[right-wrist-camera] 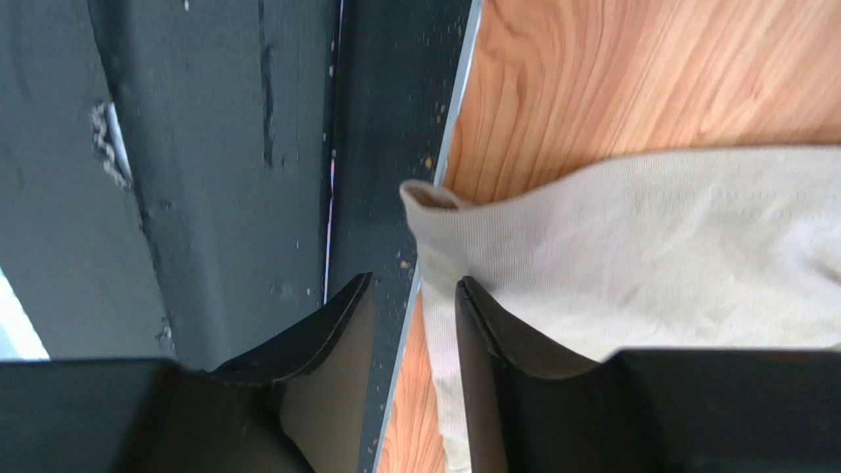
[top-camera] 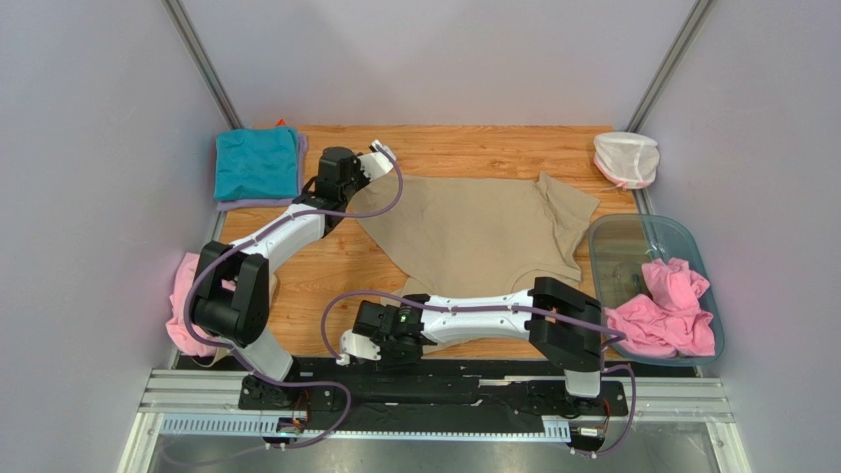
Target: Fold and stack the t-shirts
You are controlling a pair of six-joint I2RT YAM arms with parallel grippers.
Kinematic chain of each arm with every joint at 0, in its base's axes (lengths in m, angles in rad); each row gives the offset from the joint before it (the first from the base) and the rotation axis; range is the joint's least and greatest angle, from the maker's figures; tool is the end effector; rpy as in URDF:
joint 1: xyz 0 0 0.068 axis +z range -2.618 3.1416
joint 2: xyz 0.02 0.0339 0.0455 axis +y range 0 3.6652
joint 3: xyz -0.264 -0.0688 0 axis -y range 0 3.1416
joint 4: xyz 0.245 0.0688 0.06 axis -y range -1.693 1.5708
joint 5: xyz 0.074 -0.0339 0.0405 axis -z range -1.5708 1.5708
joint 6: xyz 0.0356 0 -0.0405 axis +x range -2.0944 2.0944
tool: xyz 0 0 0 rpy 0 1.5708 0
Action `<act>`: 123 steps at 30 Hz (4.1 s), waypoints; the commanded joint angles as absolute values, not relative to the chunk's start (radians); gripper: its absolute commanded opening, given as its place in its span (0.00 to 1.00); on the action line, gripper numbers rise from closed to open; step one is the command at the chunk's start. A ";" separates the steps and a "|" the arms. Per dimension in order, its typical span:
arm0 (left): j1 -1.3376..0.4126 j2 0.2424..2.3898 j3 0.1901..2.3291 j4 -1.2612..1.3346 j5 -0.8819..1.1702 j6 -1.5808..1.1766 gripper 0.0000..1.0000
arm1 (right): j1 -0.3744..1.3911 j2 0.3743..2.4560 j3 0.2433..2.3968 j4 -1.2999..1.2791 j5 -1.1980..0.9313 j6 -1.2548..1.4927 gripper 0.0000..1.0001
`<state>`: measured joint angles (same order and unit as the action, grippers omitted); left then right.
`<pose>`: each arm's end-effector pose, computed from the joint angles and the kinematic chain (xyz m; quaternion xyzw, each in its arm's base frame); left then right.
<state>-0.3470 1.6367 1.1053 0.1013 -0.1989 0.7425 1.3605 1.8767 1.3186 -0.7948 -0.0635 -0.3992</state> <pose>0.3578 -0.1219 0.2591 0.3882 0.7441 0.1875 0.5104 0.0735 0.3553 0.1795 -0.7679 0.6305 0.0782 0.0818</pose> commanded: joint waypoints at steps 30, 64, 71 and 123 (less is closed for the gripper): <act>-0.351 1.597 1.014 0.198 -0.222 0.749 0.00 | 1.367 1.999 1.396 -0.675 -0.074 -0.391 0.00; -0.351 1.376 1.015 0.005 -0.206 0.655 0.00 | 1.051 1.552 1.309 -0.789 0.133 -0.387 0.00; -0.351 1.355 1.020 -0.011 -0.204 0.632 0.00 | 0.979 1.511 1.287 -0.778 0.187 -0.400 0.00; -0.353 0.744 1.520 -0.448 -0.230 0.581 0.00 | 0.410 1.095 2.261 -0.666 0.558 -0.960 0.00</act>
<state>-0.3538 0.7795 1.5208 -0.4492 -0.1848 0.5358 0.4103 1.1229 2.2433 -0.7361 0.5072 -0.8661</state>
